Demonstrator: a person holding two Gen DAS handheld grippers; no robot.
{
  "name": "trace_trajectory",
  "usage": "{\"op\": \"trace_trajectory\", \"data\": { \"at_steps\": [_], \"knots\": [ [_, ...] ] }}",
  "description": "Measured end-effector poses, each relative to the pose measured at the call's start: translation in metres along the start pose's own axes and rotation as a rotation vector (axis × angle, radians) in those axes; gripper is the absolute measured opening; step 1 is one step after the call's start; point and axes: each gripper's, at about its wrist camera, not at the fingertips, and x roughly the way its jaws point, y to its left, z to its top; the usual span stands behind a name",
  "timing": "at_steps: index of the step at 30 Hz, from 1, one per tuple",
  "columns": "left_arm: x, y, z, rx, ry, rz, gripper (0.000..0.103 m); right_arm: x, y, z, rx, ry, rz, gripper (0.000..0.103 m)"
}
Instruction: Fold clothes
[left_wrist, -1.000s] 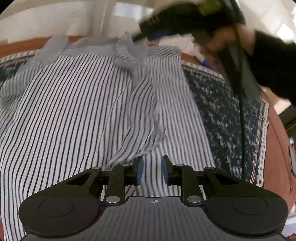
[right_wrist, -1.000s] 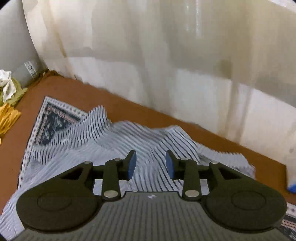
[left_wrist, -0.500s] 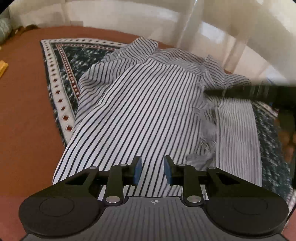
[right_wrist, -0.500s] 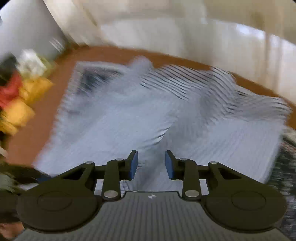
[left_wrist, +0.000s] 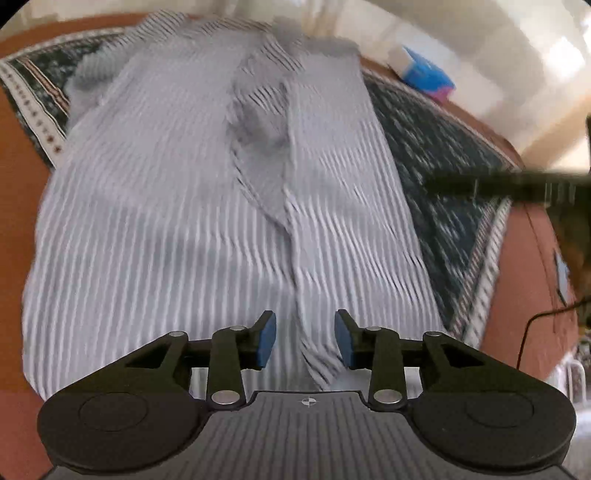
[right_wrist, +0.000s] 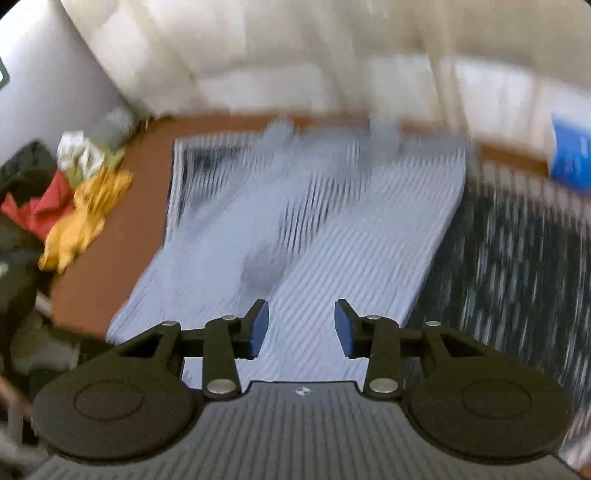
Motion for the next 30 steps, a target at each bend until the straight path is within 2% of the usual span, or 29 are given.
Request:
{"op": "trace_trajectory", "data": {
  "at_steps": [2,5,9,12,14,15,16,17,18,21,25,27,30],
  "knots": [
    [-0.001,-0.007,-0.009,0.011,0.017,-0.012,0.059,-0.002,0.001,-0.033,0.023,0.068,0.009,0.044],
    [0.001,-0.011,-0.015,-0.02,0.024,-0.016,0.06,-0.015,0.004,-0.074,0.054,0.091,0.009,0.05],
    [0.005,-0.016,-0.018,-0.075,0.015,-0.001,0.063,-0.029,0.012,-0.109,0.009,0.103,0.013,0.05],
    [0.009,-0.017,-0.016,-0.092,0.008,0.022,0.063,-0.032,0.026,-0.123,-0.08,0.098,0.009,0.056],
    [0.013,-0.018,-0.015,-0.098,0.003,0.029,0.062,-0.027,0.033,-0.132,-0.131,0.107,0.005,0.055],
    [0.014,-0.019,-0.015,-0.094,-0.002,0.032,0.061,-0.023,0.035,-0.133,-0.153,0.114,-0.007,0.049],
    [0.015,-0.021,-0.014,-0.086,-0.006,0.038,0.053,-0.019,0.038,-0.134,-0.169,0.13,-0.016,0.039],
    [0.015,-0.023,-0.014,-0.078,-0.011,0.045,0.033,-0.019,0.04,-0.135,-0.176,0.137,-0.012,0.01],
    [0.013,-0.024,-0.014,-0.073,-0.018,0.05,0.026,-0.02,0.042,-0.136,-0.181,0.143,-0.006,0.006],
    [0.002,-0.028,-0.015,-0.073,-0.055,0.049,0.015,-0.035,0.05,-0.138,-0.206,0.109,0.02,0.005],
    [-0.009,-0.033,-0.021,-0.07,-0.077,0.073,0.014,-0.05,0.063,-0.14,-0.219,0.076,0.071,0.005],
    [-0.01,-0.032,-0.027,-0.079,-0.073,0.088,0.015,-0.045,0.067,-0.146,-0.238,0.088,0.075,0.005],
    [-0.009,-0.029,-0.036,-0.104,-0.058,0.115,0.027,-0.037,0.071,-0.155,-0.266,0.109,0.08,0.006]
  ]
}}
